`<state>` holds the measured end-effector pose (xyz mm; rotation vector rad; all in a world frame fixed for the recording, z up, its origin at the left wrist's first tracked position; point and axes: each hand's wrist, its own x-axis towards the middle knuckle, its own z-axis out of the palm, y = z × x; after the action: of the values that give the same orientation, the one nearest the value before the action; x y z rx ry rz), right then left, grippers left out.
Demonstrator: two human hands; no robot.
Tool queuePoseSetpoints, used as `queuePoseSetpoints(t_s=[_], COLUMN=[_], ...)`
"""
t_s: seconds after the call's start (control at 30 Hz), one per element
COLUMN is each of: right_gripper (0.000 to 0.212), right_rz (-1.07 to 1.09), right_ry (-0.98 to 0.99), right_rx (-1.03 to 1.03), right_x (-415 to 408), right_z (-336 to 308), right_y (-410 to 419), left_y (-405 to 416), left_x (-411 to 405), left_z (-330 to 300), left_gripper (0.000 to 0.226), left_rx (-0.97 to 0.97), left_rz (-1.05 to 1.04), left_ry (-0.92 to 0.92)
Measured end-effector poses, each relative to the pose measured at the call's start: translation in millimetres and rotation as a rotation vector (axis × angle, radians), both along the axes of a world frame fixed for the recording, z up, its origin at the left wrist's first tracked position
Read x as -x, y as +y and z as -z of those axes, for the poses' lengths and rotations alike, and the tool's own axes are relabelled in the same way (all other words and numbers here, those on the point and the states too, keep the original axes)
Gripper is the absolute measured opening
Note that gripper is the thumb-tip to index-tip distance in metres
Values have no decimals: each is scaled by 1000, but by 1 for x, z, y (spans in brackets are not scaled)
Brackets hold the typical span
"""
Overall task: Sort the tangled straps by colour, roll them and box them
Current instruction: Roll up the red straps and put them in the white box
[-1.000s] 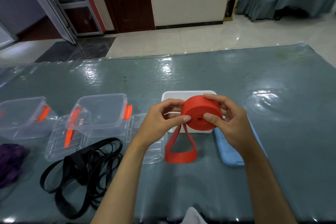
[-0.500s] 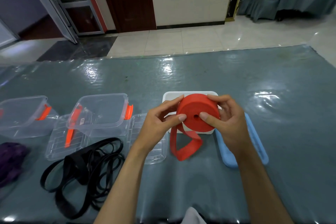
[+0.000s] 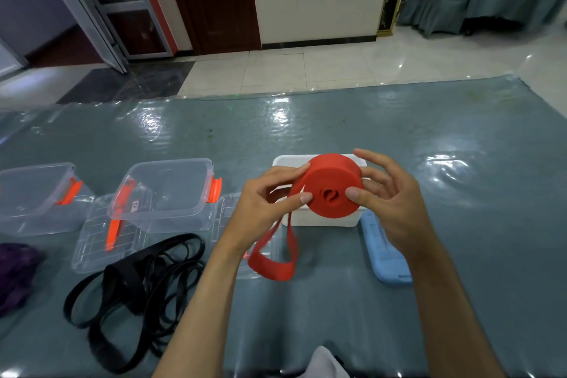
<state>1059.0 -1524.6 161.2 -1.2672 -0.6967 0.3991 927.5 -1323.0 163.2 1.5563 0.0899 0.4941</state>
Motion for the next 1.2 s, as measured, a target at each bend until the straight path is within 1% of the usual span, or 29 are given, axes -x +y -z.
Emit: queuePoseSetpoints(t_s=[0.07, 0.1, 0.23, 0.3, 0.37, 0.43, 0.53, 0.6, 0.67, 0.77, 0.87, 0.93, 1.03, 1.1, 1.17, 1.2], right_gripper=[50, 48, 60, 69, 68, 60, 55, 53, 52, 60, 70, 70, 63, 54, 50, 52], right_rz=[-22, -33, -76, -93, -85, -48, -19, -56, -78, -59, -67, -31, -25, -42, -67, -79], right_ry=[-5, 13, 35, -10, -58, -65, -9, 38, 88, 97, 42, 27, 98, 116, 135, 127], right_rx=[-19, -9, 103, 127, 99, 22, -83, -84, -29, 72, 68, 32, -76, -114, -85, -35], right_x=[1, 0, -6, -6, -5, -3, -1, -1, -5, -11, -10, -9, -10, -12, -16, -17], right_z=[4, 5, 7, 3, 2, 2, 5, 5, 2, -2, -1, 0, -1, -2, -6, -7], right_y=[2, 2, 2, 2, 3, 6, 11, 13, 12, 10, 9, 12, 16, 16, 16, 16], left_y=[1, 1, 3, 3, 1, 1, 4, 7, 7, 2, -3, 0, 10, 14, 16, 16], left_x=[-1, -2, -2, -1, -2, -4, -6, -7, -8, -10, -13, -15, -16, -16, -18, -20], left_z=[-1, -3, -5, -2, 0, 1, -2, -4, -5, 1, 4, 1, -9, -15, -20, -21], left_gripper=[45, 43, 36, 34, 32, 37, 53, 53, 51, 46, 35, 32, 44, 51, 54, 54], left_rx=[-10, -9, 16, 40, 99, 126, 107, 102, 81, 93, 117, 105, 28, 27, 58, 48], left_rz=[7, -5, -81, -84, -71, -24, 58, 45, -16, -123, -124, -88, 1, 22, -15, -44], left_ry=[-21, -31, -39, -51, -56, -52, -18, -27, -34, -31, -60, -72, -29, -6, -3, -1])
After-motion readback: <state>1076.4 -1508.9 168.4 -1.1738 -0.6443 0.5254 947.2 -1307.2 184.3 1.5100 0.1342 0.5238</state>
